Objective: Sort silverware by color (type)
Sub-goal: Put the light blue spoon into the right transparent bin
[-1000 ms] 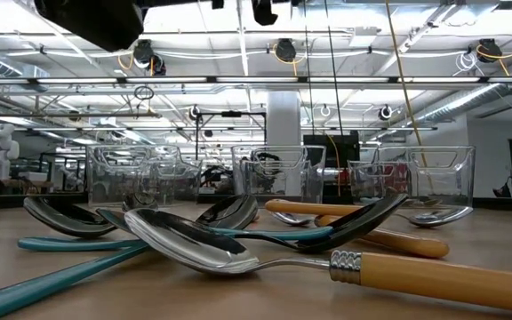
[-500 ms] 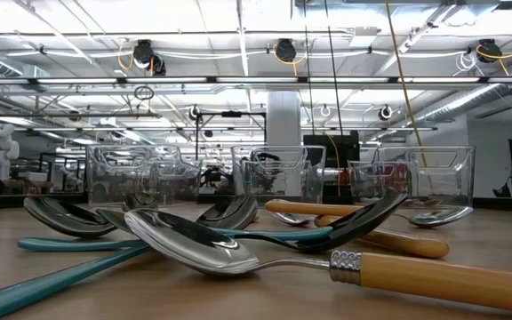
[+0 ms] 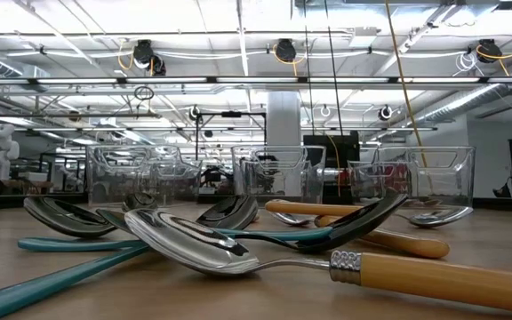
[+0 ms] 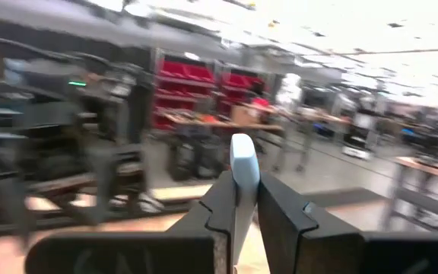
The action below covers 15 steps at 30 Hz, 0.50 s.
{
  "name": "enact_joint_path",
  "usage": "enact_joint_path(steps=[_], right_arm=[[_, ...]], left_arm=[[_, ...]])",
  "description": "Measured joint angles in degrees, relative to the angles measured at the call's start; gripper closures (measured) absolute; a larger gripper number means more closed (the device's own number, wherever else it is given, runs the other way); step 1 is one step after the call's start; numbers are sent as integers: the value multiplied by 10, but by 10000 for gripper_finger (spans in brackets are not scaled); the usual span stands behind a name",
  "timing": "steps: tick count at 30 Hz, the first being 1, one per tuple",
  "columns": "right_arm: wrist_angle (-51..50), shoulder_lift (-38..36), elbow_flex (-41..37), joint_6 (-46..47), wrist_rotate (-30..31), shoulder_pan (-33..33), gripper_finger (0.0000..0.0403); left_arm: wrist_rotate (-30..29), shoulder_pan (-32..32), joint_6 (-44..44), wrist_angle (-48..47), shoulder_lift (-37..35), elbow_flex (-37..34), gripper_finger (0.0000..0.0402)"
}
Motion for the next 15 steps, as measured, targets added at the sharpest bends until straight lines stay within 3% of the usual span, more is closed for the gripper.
enact_joint_path(steps=[15], right_arm=[[-330, -108, 138, 96, 22, -110, 371]], left_arm=[[6, 35, -21, -33, 0, 0, 133]])
